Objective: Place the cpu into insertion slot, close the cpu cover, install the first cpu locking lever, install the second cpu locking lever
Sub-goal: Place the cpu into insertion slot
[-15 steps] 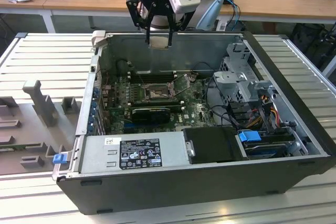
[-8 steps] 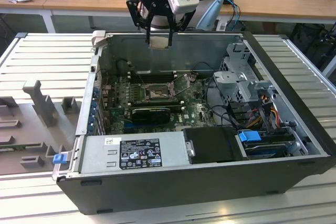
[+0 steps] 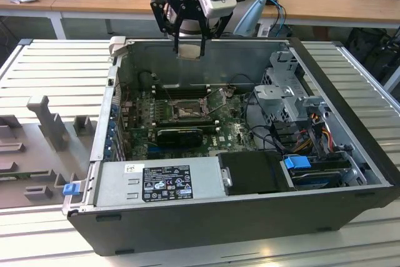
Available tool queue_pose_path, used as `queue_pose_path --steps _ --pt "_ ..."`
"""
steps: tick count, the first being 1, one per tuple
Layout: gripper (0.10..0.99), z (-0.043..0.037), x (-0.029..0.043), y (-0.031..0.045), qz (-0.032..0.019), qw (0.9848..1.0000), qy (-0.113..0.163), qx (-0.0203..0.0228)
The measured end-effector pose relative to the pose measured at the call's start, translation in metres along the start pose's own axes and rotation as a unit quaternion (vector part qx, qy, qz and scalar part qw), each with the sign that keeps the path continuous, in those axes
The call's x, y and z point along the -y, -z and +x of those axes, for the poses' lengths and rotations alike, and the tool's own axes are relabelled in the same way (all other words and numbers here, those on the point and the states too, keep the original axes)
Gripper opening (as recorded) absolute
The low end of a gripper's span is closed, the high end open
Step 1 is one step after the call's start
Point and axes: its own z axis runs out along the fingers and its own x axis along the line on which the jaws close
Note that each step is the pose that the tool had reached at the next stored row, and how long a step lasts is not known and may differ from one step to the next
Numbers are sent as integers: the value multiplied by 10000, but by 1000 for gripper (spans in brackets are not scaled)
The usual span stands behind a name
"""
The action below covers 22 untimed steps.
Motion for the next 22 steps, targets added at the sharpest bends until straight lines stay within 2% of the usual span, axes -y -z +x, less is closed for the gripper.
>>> queue_pose_path --steps 4,8,11,13,19,22 --pt "529 0 1 -5 6 9998 -174 18" --pt "529 0 0 -8 2 9990 -453 42" --pt "529 0 1 -11 -2 9978 -654 60" --pt "529 0 1 -13 -5 9965 -827 76" --pt "529 0 1 -16 -12 9935 -1132 102" --pt "529 0 1 -18 -13 9926 -1211 109"
